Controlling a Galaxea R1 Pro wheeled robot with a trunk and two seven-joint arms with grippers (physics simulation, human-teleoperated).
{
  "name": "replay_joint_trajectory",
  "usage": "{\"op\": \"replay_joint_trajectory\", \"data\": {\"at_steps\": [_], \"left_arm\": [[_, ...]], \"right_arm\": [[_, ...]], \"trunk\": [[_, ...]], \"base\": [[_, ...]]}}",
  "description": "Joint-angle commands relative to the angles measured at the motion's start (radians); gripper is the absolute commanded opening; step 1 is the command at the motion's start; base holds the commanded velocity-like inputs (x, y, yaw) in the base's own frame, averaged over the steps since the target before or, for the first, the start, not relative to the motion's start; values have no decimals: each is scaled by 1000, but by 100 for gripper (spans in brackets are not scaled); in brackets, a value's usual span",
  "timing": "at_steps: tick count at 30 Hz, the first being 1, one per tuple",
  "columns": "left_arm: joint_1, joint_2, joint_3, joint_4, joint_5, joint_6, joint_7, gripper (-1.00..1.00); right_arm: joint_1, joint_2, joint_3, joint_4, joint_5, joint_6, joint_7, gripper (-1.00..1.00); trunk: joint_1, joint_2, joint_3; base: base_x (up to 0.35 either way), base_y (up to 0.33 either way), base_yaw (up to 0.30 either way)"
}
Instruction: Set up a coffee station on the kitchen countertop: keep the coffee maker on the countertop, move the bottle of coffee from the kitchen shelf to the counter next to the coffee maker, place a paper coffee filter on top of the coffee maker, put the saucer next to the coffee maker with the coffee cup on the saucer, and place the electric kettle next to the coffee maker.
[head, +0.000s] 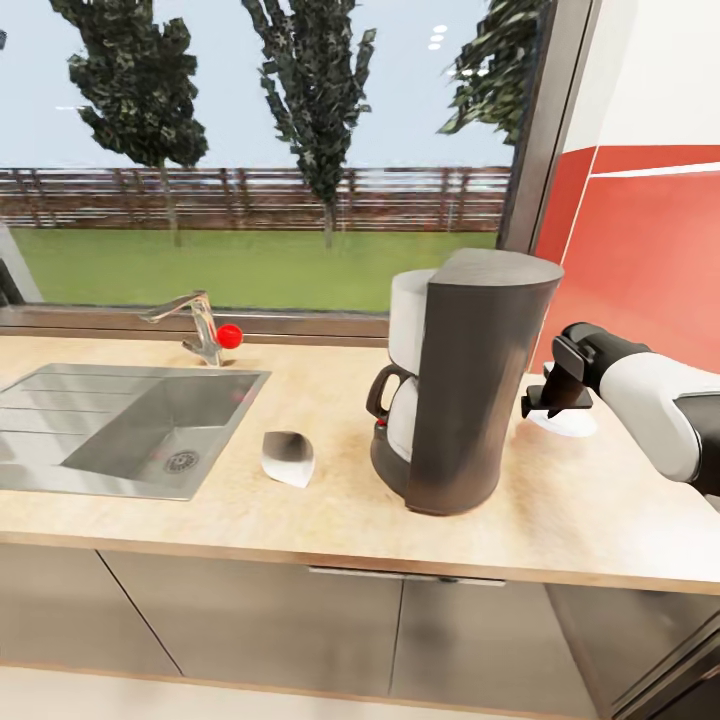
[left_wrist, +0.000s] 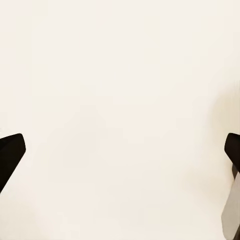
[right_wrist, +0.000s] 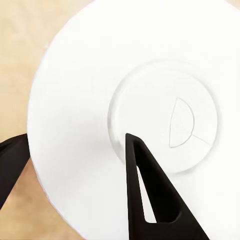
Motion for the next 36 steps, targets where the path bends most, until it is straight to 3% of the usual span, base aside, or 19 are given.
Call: {"op": "replay_joint_trajectory", "data": {"at_steps": [1, 31, 36], "left_arm": [[0, 0, 7, -1, 8, 0, -9, 100], [0, 0, 7, -1, 8, -3, -9, 100], [0, 0, 8, -1, 8, -2, -9, 100]], "right_arm": [[-2, 0, 6, 2, -2, 1, 2, -100], [-1, -1, 6, 2, -2, 1, 2, -100], [0, -1, 6, 2, -2, 2, 2, -100]], "trunk": [[0, -1, -1], [0, -1, -1], [19, -36, -17]], "base": [[0, 95, 0], [0, 35, 0], [0, 0, 0]]}}
